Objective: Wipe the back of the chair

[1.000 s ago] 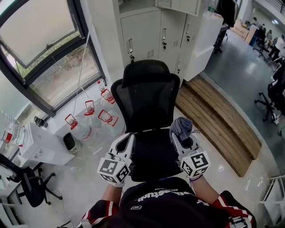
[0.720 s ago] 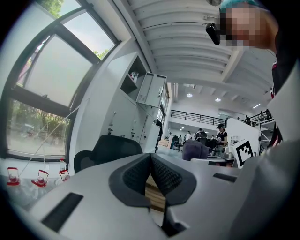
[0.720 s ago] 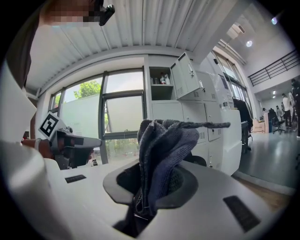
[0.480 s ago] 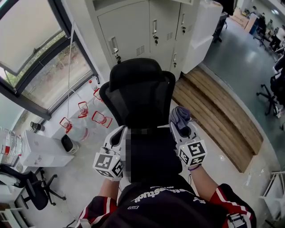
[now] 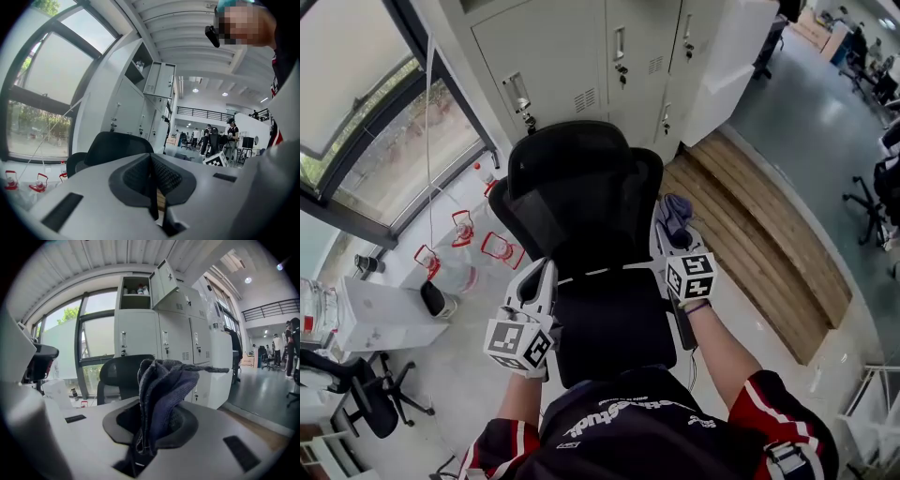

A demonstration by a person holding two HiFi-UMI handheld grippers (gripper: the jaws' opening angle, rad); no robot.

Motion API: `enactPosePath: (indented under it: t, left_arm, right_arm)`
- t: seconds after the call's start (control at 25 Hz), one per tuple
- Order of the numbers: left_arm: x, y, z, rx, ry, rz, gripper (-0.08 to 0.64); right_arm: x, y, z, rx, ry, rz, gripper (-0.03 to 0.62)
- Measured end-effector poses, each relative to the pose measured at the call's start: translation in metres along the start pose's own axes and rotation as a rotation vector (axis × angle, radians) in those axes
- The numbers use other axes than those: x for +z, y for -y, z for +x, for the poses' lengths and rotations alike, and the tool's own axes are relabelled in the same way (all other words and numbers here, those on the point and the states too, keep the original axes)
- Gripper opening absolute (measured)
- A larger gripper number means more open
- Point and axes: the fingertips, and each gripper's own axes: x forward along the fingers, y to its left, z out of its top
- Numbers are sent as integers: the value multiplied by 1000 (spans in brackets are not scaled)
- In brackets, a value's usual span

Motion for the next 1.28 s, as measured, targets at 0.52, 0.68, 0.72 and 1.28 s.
enactPosePath:
  t: [0.52, 0.68, 0.72, 1.28]
  left_arm:
    - [-7, -33, 1, 63, -20, -30, 25]
    - [-7, -48, -14, 81, -14, -45, 25]
    - [-7, -52, -19, 88, -10, -49, 25]
    - [-14, -100, -93, 205, 21, -86, 25]
  right_arm:
    - [-58, 82, 146, -171, -85, 60, 77]
    - [-67, 79, 166, -190, -112, 31, 77]
    - [-68, 76, 170, -193, -120, 21, 77]
    - [-64, -32, 218, -69, -144, -39, 77]
